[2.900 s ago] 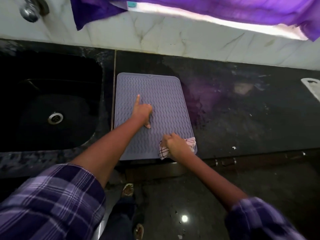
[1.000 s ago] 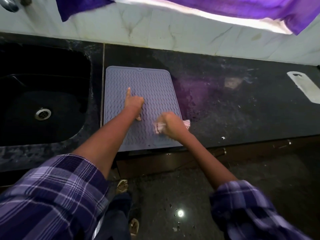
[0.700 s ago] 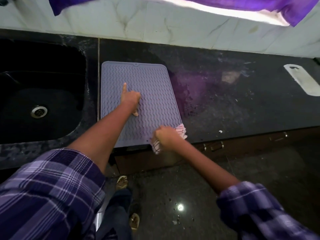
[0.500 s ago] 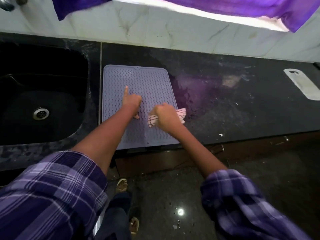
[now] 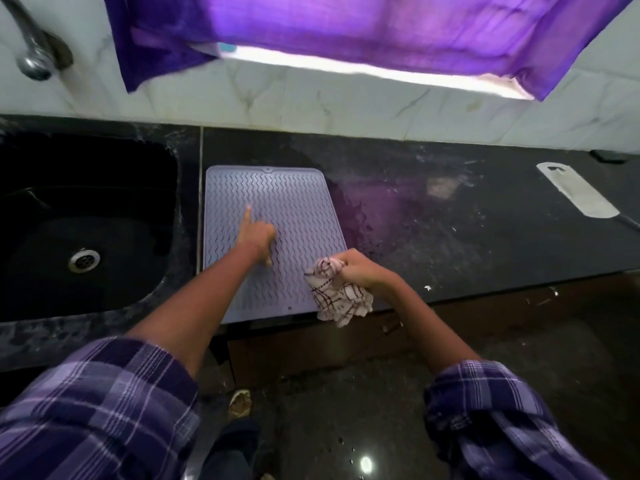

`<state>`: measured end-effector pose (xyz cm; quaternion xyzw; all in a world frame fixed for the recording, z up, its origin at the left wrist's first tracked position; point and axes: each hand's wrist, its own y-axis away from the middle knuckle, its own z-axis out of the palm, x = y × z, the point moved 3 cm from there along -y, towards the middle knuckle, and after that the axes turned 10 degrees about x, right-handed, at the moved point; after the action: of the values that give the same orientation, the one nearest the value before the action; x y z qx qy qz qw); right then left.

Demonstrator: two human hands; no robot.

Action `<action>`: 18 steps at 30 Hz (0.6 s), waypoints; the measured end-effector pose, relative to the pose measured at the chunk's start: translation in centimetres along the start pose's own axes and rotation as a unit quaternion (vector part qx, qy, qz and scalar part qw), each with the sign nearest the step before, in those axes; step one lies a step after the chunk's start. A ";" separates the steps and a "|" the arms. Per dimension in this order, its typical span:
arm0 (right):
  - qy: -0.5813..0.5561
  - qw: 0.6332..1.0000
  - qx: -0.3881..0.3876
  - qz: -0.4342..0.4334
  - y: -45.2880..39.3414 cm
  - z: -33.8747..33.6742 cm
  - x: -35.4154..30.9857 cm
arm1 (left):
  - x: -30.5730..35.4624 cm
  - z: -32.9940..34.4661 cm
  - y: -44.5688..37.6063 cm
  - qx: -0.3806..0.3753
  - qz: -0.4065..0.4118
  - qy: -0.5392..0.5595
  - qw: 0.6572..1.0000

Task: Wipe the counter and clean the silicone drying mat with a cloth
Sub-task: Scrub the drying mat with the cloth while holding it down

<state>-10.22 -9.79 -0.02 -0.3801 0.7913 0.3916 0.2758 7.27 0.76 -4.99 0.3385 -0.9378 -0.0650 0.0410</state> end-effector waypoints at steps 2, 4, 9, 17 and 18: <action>-0.168 0.985 -0.005 0.047 0.3 -1.0 0.4 | 0.4 -1.0 1.2 -0.019 -0.030 0.261 0.965; -0.331 0.941 -0.057 0.047 0.8 -1.3 0.5 | 1.2 -2.0 3.1 -0.080 -0.048 0.526 0.845; -0.431 0.897 -0.089 0.036 1.6 -1.7 0.3 | 3.8 -2.6 7.0 -0.231 -0.046 0.638 0.733; -0.334 0.938 0.069 0.065 1.1 0.3 0.4 | 5.2 -4.4 7.8 -0.083 -0.107 0.732 0.667; -0.370 0.921 0.107 0.065 0.8 0.2 0.3 | 5.3 -4.3 7.9 -0.084 -0.117 0.750 0.646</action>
<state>-11.05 -9.41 -0.02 -0.1237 0.6930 0.4346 0.5617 -1.27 2.98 0.64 0.3733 -0.5297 0.1280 0.7508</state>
